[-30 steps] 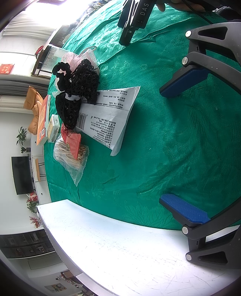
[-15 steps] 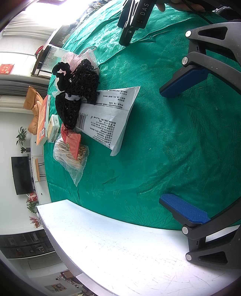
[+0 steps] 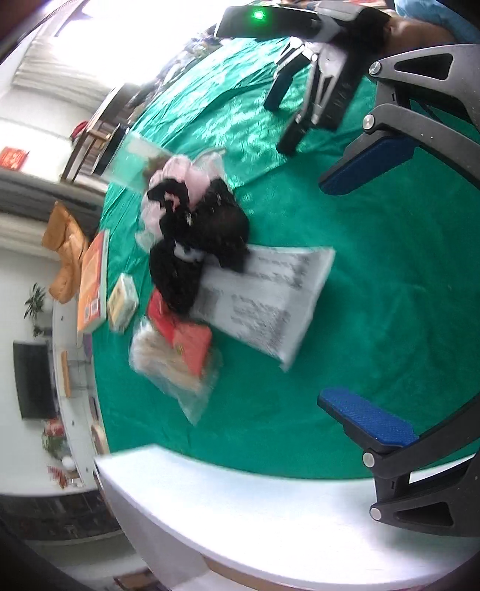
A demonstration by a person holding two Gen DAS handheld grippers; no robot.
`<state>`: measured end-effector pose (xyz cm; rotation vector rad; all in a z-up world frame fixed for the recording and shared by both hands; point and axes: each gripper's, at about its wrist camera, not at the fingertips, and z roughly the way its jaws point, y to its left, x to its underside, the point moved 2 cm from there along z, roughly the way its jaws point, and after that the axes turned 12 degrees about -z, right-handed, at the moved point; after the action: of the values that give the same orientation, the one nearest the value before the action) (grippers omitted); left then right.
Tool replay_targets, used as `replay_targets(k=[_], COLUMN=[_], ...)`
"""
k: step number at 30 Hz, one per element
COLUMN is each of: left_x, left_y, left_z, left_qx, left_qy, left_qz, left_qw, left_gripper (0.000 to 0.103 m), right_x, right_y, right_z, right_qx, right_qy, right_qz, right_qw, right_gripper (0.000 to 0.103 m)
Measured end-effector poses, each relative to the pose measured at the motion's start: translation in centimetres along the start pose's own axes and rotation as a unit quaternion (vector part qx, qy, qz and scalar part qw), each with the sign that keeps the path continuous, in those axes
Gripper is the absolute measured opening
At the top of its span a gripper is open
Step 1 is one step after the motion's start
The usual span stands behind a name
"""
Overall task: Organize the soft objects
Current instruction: 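Move right tool to the black beaded lace bag while left tool approaches the white barcode packet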
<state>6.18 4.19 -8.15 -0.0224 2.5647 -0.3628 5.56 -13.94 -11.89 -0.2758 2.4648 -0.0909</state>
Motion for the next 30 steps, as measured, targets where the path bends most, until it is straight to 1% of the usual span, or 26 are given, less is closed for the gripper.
replay_targets(k=[3, 5, 7, 9, 10, 13, 17, 19, 25, 28, 30], left_x=[-1.4, -1.9, -2.3, -2.7, -2.9, -3.7, -4.8, -5.1, -5.2, -5.2, -5.1], left_y=[-1.8, -2.6, -3.1, -3.4, -3.5, -3.5, -3.6, -3.3, -3.3, -3.4, -3.3], left_z=[1.5, 2.9, 4.7, 5.6, 5.9, 6.0, 5.1, 5.1, 7.4, 8.4, 8.5], left_qx=[0.012, 0.005, -0.014, -0.046, -0.054, -0.053, -0.049, -0.050, -0.065, -0.079, -0.074], left_qy=[0.023, 0.037, 0.051, 0.041, 0.038, 0.039, 0.022, 0.022, 0.042, 0.044, 0.039], left_qz=[0.027, 0.042, 0.059, 0.076, 0.080, 0.074, 0.074, 0.078, 0.094, 0.107, 0.110], left_qw=[0.9993, 0.9984, 0.9969, 0.9952, 0.9946, 0.9951, 0.9958, 0.9955, 0.9925, 0.9902, 0.9904], left_gripper=[0.103, 0.103, 0.103, 0.103, 0.103, 0.103, 0.103, 0.103, 0.103, 0.103, 0.102], right_x=[0.0, 0.0, 0.0, 0.0, 0.0, 0.0, 0.0, 0.0, 0.0, 0.0, 0.0], right_y=[0.0, 0.0, 0.0, 0.0, 0.0, 0.0, 0.0, 0.0, 0.0, 0.0, 0.0], right_z=[0.0, 0.0, 0.0, 0.0, 0.0, 0.0, 0.0, 0.0, 0.0, 0.0, 0.0], right_qx=[0.000, 0.000, 0.000, 0.000, 0.000, 0.000, 0.000, 0.000, -0.001, -0.001, -0.001], right_qy=[0.000, 0.000, 0.000, 0.000, 0.000, 0.000, 0.000, 0.000, 0.000, 0.000, 0.000], right_qz=[0.000, 0.000, 0.000, 0.000, 0.000, 0.000, 0.000, 0.000, 0.000, 0.000, 0.000], right_qw=[1.000, 1.000, 1.000, 1.000, 1.000, 1.000, 1.000, 1.000, 1.000, 1.000, 1.000], right_gripper=[0.086, 0.086, 0.086, 0.086, 0.086, 0.086, 0.086, 0.086, 0.086, 0.086, 0.086])
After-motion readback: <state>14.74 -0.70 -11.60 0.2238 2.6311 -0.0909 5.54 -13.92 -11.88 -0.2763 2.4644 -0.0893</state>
